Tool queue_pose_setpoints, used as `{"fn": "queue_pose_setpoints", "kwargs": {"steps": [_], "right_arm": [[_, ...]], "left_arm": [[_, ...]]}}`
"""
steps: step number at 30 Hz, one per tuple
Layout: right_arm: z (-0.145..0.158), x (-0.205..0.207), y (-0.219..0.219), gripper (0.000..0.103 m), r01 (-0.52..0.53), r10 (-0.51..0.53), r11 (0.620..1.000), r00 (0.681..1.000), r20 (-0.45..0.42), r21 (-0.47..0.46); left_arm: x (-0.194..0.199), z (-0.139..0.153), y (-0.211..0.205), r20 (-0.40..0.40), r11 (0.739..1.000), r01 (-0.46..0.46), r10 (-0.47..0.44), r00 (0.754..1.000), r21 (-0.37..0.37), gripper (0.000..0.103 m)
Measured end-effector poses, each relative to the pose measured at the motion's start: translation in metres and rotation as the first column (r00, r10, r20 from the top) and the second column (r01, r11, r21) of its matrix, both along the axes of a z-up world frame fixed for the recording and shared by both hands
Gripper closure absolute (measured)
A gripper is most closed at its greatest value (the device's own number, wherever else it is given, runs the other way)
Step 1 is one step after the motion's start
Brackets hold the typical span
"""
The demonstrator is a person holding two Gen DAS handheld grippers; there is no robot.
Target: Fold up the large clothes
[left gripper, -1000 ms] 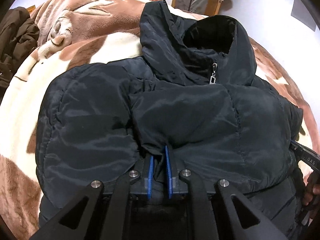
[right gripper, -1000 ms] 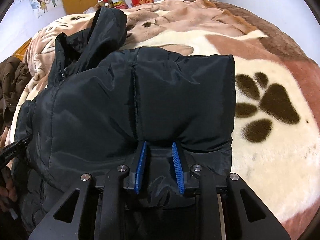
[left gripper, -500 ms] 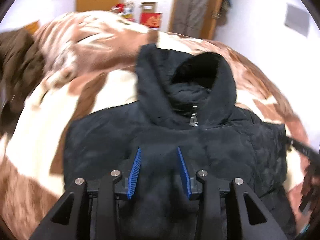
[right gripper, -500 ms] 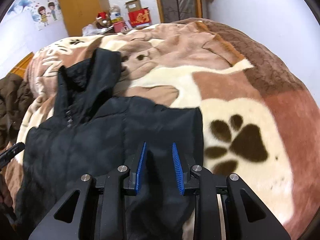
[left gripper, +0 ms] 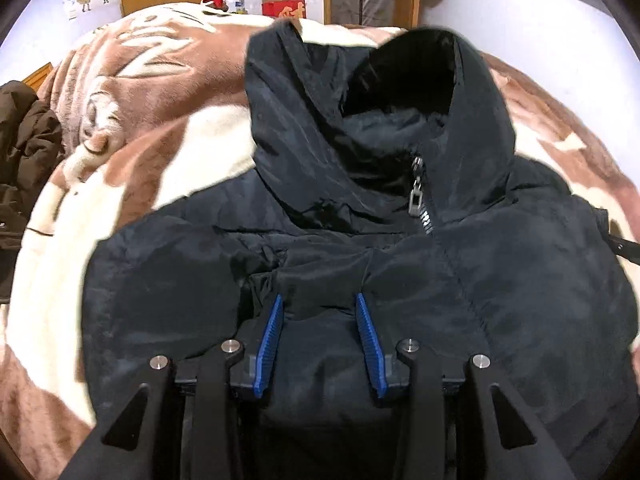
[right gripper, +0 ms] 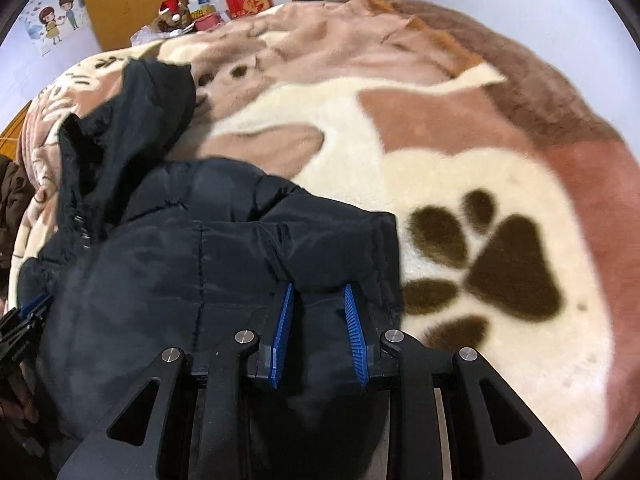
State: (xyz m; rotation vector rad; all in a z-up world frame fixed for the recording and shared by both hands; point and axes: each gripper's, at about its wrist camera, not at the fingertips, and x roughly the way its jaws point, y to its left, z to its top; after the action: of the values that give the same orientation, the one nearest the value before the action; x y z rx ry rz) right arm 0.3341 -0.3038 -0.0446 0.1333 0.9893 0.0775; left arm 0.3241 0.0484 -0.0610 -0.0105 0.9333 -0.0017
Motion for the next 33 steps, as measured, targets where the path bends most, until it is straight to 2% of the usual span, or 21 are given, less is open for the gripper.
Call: {"fn": "queue_pose_setpoints", "kwargs": {"steps": [3, 6, 8, 10, 12, 14, 19, 22, 25, 30, 33], "right_arm": [[0.026, -0.036, 0.002, 0.076, -0.033, 0.028, 0.997, 0.997, 0.070, 0.063], [0.028, -0.064, 0.012, 0.076, -0.069, 0.063, 0.995, 0.994, 0.085, 0.069], [0.015, -0.071, 0.022, 0.076, -0.089, 0.086, 0.994, 0.995, 0.060, 0.059], [-0.005, -0.067, 0.031, 0.076, -0.102, 0.102, 0.994, 0.995, 0.004, 0.045], [-0.021, -0.059, 0.038, 0.076, -0.113, 0.114, 0.993, 0.993, -0.022, 0.029], [-0.028, -0.055, 0.040, 0.076, -0.113, 0.113, 0.993, 0.993, -0.024, 0.024], [-0.037, -0.048, 0.048, 0.076, -0.115, 0.115, 0.993, 0.993, -0.032, -0.001], [-0.025, -0.052, 0.049, 0.076, -0.095, 0.095, 0.995, 0.995, -0.041, -0.018], [0.004, -0.076, 0.051, 0.076, -0.092, 0.092, 0.996, 0.996, 0.003, -0.010], [0.048, -0.137, 0.060, 0.074, -0.093, 0.089, 0.995, 0.992, 0.091, 0.041], [0.063, -0.177, 0.067, 0.066, -0.104, 0.097, 0.993, 0.988, 0.123, 0.051]], "left_arm": [[-0.029, 0.031, 0.007, 0.060, 0.999, 0.014, -0.011, 0.998, -0.051, 0.063], [-0.062, 0.045, 0.007, 0.117, 0.996, 0.042, -0.032, 0.993, -0.083, 0.063], [-0.069, 0.035, 0.003, 0.093, 0.996, 0.048, -0.041, 0.995, -0.075, 0.063], [-0.064, 0.012, 0.000, 0.021, 0.998, 0.028, -0.027, 0.999, -0.052, 0.063], [-0.058, -0.009, 0.003, -0.026, 0.998, 0.002, -0.003, 1.000, -0.066, 0.062], [-0.058, -0.015, 0.006, -0.023, 0.996, -0.012, 0.010, 1.000, -0.093, 0.062], [-0.060, -0.020, 0.000, -0.015, 0.997, -0.007, 0.006, 1.000, -0.075, 0.061], [-0.063, -0.014, 0.000, -0.031, 0.997, -0.016, 0.014, 0.999, -0.069, 0.061], [-0.075, 0.003, 0.000, -0.048, 0.998, -0.028, 0.025, 0.999, -0.061, 0.062], [-0.128, 0.043, 0.001, -0.011, 0.994, -0.028, 0.027, 1.000, -0.106, 0.062], [-0.171, 0.065, -0.001, 0.025, 0.990, -0.017, 0.020, 0.999, -0.138, 0.062]]}}
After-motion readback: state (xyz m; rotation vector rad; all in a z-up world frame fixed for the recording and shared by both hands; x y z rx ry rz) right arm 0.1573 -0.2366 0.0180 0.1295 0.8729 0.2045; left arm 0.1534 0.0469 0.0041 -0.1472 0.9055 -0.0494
